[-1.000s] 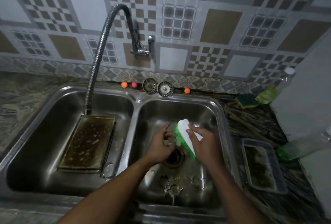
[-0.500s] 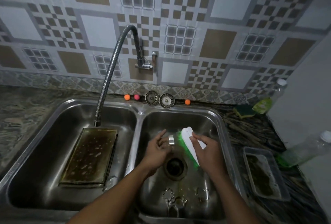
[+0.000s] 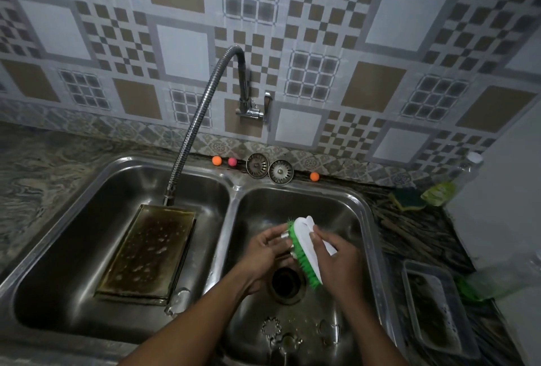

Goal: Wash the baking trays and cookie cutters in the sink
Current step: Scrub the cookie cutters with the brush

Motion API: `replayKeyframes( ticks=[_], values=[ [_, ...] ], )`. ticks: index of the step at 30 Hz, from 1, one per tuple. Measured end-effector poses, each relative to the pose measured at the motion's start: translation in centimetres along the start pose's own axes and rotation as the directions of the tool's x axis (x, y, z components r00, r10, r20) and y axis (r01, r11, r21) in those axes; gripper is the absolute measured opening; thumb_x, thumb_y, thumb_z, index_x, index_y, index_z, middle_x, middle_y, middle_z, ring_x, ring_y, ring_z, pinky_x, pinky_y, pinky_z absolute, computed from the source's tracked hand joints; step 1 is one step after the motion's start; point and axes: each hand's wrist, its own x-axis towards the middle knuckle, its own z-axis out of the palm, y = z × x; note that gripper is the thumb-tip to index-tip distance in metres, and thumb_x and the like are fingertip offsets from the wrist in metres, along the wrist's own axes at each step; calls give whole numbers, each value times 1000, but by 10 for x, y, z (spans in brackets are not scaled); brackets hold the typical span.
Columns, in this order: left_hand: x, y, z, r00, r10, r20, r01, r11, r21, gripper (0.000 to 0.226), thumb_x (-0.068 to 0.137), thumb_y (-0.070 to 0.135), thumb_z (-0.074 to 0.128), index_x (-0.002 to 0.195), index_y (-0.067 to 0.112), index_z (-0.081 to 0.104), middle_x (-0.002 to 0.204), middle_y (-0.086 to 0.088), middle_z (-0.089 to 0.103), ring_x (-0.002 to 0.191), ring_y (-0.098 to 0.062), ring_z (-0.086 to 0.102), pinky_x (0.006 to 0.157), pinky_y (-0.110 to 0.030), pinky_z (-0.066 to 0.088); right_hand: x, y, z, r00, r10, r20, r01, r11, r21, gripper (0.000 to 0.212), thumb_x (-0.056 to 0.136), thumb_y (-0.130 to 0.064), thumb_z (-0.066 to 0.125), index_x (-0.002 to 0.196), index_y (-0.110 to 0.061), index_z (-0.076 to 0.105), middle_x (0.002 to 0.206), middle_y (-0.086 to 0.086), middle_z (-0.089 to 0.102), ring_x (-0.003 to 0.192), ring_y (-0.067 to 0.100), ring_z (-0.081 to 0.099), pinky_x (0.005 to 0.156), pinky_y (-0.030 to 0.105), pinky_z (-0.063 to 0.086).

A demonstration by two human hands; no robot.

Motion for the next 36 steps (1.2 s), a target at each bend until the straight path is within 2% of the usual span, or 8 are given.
replayKeyframes(
  ticks=[7, 10, 15, 17, 20, 24, 30, 36],
  values=[
    [-3, 3, 13, 987, -5, -158, -24, 983, -180, 25, 94, 2, 59, 118, 11, 62, 98, -14, 75, 79, -22, 74, 66, -35, 61, -11, -5, 1, 998, -58, -31, 58, 998, 21, 20, 88, -28, 70, 107, -24, 75, 97, -21, 71, 96, -14, 61, 80, 8, 46],
    [-1, 3, 20, 978, -17, -208, -32, 973, -229, 24, 95, 7, 58, 117, -1, 63, 99, -19, 74, 84, -25, 73, 80, -41, 61, -19, -6, 3, 999, -47, -15, 47, 998, 31, 21, 88, -30, 69, 108, -24, 75, 100, -21, 71, 97, -15, 60, 77, 2, 43],
    [-8, -2, 16, 993, -100, -70, 71, 942, -327, 33, 95, 8, 58, 125, -5, 59, 115, -23, 69, 109, -32, 65, 105, -48, 47, -15, -7, -1, 1000, -24, -13, 25, 999, 23, 23, 88, -31, 68, 110, -24, 74, 103, -17, 72, 96, -15, 59, 78, 4, 44],
    [-7, -1, 14, 994, -91, -51, 72, 951, -302, 33, 93, 5, 58, 125, -3, 60, 119, -23, 68, 110, -31, 64, 101, -46, 51, -11, -9, -4, 1000, -22, 3, 22, 1000, 11, 23, 88, -32, 68, 109, -25, 74, 99, -22, 71, 95, -15, 60, 82, 12, 49],
    [-5, -3, 11, 995, -93, -44, 74, 946, -316, 33, 91, 3, 60, 123, -4, 60, 120, -24, 66, 107, -32, 65, 91, -46, 56, -11, -6, -6, 999, 10, 44, -11, 1000, 19, 20, 87, -29, 71, 106, -25, 75, 89, -29, 68, 93, -16, 60, 78, 8, 47],
    [-4, -3, 3, 997, -71, -9, 66, 961, -269, 25, 92, 2, 59, 117, 2, 65, 107, -18, 70, 92, -26, 68, 90, -44, 57, -6, -4, -9, 997, 44, -67, -41, 998, 57, 22, 88, -28, 69, 109, -21, 74, 100, -13, 72, 98, 4, 65, 79, 19, 48],
    [-2, 2, 3, 997, -78, -29, 79, 996, 37, 25, 99, 3, 49, 120, -1, 63, 108, -18, 66, 86, -23, 62, 89, -43, 57, -7, -7, -12, 996, 45, 71, -51, 994, 92, 18, 88, -22, 70, 105, -19, 75, 93, -20, 69, 94, -4, 61, 68, 1, 42],
    [-1, 13, 5, 985, -172, -18, 171, 984, -54, 32, 103, 10, 37, 115, 1, 66, 86, -12, 62, 62, -13, 56, 84, -41, 59, -15, -5, -11, 992, 15, 124, -31, 991, 129, 18, 87, -18, 71, 105, -18, 76, 94, -23, 70, 92, -16, 59, 71, 0, 42]
  ],
)
